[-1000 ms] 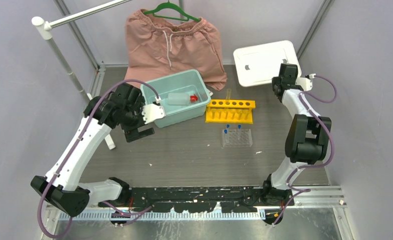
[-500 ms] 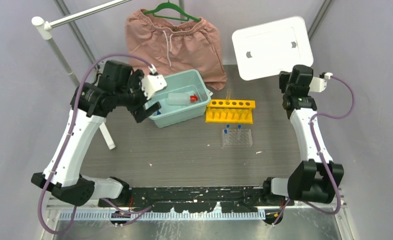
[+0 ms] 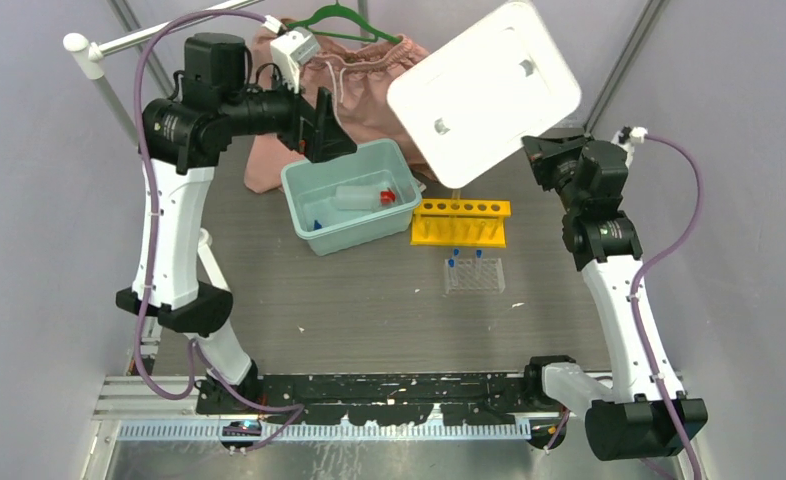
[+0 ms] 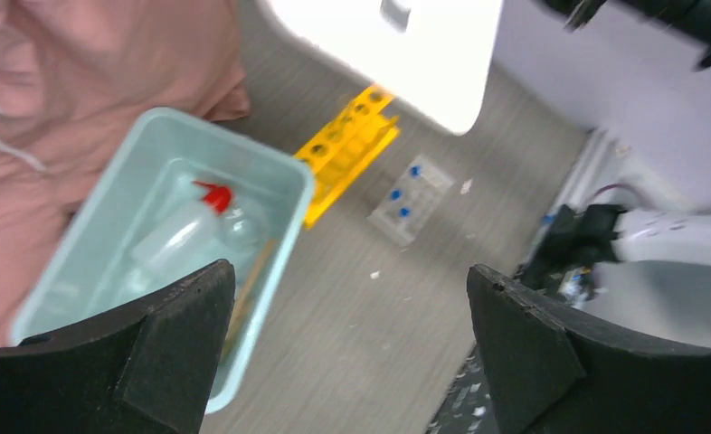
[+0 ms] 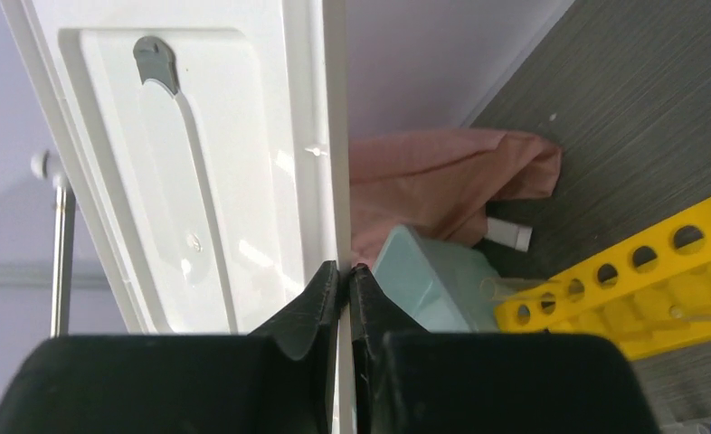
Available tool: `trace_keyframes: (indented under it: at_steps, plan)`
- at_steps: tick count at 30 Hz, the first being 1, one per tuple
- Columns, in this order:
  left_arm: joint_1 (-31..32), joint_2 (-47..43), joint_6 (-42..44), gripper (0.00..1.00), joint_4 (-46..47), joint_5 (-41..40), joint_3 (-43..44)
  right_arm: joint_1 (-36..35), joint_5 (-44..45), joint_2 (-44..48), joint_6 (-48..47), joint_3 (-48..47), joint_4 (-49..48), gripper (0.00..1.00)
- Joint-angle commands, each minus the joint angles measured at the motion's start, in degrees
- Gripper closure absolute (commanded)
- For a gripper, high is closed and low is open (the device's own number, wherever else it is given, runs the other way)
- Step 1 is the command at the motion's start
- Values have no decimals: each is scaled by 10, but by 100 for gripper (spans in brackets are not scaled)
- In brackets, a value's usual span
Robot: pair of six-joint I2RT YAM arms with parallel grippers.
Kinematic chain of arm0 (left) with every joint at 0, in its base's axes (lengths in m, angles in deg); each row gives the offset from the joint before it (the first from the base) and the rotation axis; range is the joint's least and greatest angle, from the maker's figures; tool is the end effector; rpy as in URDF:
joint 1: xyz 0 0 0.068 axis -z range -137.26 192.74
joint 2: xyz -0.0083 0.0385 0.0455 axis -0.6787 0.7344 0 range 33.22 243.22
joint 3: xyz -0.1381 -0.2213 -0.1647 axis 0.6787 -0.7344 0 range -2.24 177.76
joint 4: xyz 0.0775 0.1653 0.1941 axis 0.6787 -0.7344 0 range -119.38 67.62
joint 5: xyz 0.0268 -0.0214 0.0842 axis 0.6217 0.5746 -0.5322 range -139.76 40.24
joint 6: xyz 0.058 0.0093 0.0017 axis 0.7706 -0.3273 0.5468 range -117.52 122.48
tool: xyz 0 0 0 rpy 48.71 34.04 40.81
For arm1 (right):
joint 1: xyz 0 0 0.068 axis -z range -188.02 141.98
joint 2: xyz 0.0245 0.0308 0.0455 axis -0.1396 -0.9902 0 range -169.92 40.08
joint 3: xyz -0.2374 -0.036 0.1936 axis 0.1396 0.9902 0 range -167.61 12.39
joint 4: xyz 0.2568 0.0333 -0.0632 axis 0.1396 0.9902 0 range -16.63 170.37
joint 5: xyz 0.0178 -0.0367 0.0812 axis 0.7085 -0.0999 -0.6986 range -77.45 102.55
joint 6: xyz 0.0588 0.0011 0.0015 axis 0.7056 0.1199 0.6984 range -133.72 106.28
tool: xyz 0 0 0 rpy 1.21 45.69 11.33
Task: Organize the chemistry lab equipment
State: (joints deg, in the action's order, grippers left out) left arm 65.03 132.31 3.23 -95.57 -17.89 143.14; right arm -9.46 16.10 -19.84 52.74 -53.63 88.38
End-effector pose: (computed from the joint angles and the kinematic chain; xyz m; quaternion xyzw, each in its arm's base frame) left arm 0.2648 -0.1329 0.5830 0.3044 0.7742 -0.3239 0.4505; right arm 0.2270 0.0032 0.4419 0.4252 0.6297 0.3433 0.5521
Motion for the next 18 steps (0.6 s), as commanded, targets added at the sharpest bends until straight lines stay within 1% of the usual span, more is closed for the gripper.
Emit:
trace_keyframes:
  at_steps: [1, 3, 8, 9, 11, 14, 18]
  plan:
    - [-25, -13, -110, 0, 37, 149, -8, -21, -129, 5, -57, -52, -16, 99]
    - [-29, -24, -110, 0, 50, 150, -34, -32, -165, 10, -74, -53, -17, 99]
    - [-49, -42, -111, 0, 61, 148, -81, -74, -192, 24, -109, -42, -35, 99]
    - [-53, -43, -111, 1, 61, 154, -89, -83, -199, 21, -114, -43, -36, 99]
    - [-57, -46, -109, 7, 56, 169, -102, -97, -210, 13, -126, -48, -35, 99]
    - [-61, -45, -98, 12, 42, 206, -105, -116, -209, 4, -136, -55, -23, 99]
    - [-62, -55, -80, 17, 42, 222, -134, -128, -217, -3, -127, -47, -44, 99]
